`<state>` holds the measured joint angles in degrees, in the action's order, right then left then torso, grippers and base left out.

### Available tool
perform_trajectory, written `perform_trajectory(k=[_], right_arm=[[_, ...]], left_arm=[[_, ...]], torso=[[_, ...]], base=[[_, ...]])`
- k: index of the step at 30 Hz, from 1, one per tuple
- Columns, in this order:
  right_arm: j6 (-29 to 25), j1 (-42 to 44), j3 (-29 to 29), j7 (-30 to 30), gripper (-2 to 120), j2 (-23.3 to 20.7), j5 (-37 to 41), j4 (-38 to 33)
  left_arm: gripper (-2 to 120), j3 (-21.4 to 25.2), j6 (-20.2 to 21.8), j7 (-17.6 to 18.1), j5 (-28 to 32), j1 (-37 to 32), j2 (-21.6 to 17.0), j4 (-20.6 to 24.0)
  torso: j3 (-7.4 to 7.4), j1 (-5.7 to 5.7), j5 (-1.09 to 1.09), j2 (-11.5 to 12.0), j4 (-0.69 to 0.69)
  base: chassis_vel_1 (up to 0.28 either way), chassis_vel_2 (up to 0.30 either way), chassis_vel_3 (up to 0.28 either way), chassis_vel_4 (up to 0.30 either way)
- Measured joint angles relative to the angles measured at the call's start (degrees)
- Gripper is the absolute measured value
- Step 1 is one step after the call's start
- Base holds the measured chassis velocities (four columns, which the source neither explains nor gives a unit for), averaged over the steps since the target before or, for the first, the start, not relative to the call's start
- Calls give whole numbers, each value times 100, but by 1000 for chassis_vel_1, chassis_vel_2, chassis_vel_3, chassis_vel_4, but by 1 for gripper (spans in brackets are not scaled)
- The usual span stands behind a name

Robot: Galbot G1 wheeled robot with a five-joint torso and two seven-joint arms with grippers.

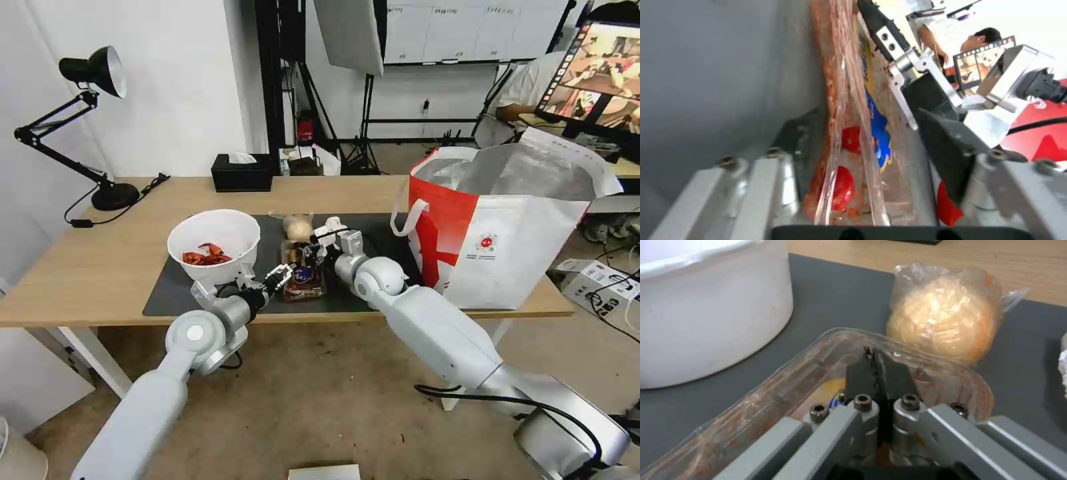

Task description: Pick up the trash from the table and place it into the takeout bag.

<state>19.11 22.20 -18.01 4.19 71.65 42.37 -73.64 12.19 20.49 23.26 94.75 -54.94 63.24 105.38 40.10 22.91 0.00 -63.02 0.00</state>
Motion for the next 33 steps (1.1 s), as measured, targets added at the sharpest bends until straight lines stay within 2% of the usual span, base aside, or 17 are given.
perform_trajectory(k=[14, 26, 30, 33], right_arm=[[2, 6, 5, -25, 0, -20, 3, -64], [0, 25, 97, -30, 0, -56, 53, -214], [-41, 67, 212, -148, 0, -204, 255, -652], [-280, 194, 335, -642, 0, -395, 340, -1204]], left_arm=[[1, -7, -16, 9, -51, -32, 33, -5], [0, -12, -33, 6, -115, -58, 53, 4], [0, 38, -88, 5, -116, -89, 51, 132], [0, 152, -106, 7, -116, -141, 38, 334]], torso=[[0, 0, 0, 0, 0], [1, 1, 0, 0, 0], [1, 1, 0, 0, 0], [0, 0, 0, 0, 0]], base=[[0, 0, 0, 0], [0, 0, 0, 0], [0, 0, 0, 0], [0, 0, 0, 0]])
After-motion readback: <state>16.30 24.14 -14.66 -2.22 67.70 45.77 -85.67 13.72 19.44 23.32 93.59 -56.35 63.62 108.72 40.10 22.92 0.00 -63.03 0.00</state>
